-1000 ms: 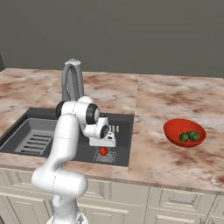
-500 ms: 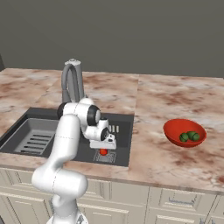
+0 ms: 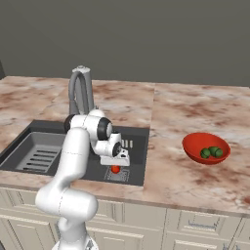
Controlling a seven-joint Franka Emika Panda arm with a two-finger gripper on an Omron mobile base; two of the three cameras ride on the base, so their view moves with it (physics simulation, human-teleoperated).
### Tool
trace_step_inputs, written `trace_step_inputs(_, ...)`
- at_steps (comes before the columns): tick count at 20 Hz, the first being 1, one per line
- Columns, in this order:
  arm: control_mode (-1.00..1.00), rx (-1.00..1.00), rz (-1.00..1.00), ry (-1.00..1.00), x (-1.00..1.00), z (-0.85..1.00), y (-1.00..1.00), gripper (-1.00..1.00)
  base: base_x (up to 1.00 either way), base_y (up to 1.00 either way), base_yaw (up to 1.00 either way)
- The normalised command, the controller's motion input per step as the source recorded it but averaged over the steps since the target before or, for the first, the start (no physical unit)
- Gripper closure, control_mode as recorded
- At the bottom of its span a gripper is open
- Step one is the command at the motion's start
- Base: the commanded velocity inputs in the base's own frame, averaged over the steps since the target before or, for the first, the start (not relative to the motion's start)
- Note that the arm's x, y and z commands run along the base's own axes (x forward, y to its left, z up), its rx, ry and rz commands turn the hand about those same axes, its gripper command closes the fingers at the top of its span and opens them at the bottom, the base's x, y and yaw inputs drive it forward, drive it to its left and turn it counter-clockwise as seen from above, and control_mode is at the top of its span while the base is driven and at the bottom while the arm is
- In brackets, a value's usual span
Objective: Pick the avocados from the cabinet and place them in one bowl. Pick the tomato from the sink and place it in the other bowl.
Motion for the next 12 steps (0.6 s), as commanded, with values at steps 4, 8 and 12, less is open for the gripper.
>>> trace_step_inputs(4, -1.0, 0.0, 0.0, 0.0, 0.0, 0.0, 0.0, 1.0, 0.0, 0.0, 0.0)
trace_step_inputs(8, -1.0, 0.0, 0.0, 0.0, 0.0, 0.0, 0.0, 1.0, 0.0, 0.0, 0.0)
trace_step_inputs(12, -1.0, 0.0, 0.0, 0.0, 0.0, 0.0, 0.0, 1.0, 0.0, 0.0, 0.0)
